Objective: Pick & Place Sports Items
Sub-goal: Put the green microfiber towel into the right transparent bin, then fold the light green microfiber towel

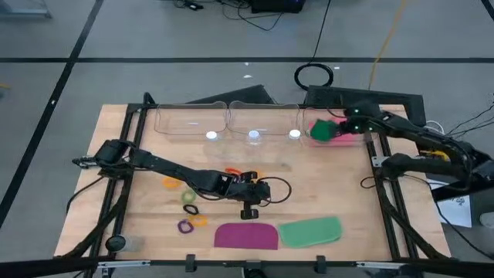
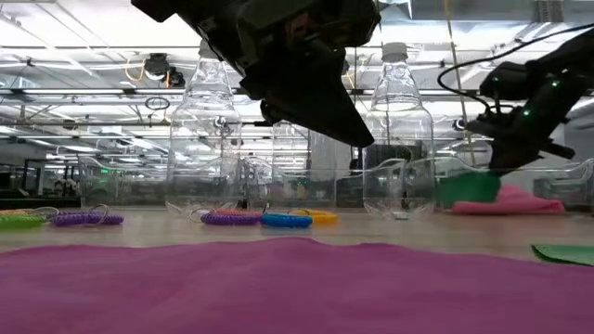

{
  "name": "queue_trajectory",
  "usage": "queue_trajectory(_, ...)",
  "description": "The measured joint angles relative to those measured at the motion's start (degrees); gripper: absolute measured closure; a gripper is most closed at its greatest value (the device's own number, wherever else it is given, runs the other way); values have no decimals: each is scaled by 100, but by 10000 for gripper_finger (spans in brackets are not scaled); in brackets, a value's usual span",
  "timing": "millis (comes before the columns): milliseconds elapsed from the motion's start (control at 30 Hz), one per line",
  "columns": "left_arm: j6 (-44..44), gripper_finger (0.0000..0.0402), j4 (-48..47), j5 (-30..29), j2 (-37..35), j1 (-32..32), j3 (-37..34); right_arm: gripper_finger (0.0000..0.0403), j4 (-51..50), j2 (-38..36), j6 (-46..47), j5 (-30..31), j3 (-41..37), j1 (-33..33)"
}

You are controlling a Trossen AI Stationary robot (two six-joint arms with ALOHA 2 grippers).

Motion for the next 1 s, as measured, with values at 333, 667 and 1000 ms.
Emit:
queue_trajectory(333, 0, 392, 0, 0, 0, 4, 0, 400, 81, -481, -318, 1041, -2, -28)
queue_trajectory(667, -3, 392, 25, 0, 0, 57, 0, 278, 115, -772, -690, 1007, -4, -26)
queue_trajectory(1000, 13, 392, 43, 0, 0, 72, 0, 173, 1140, -1169, -592, -1458, -4, 648)
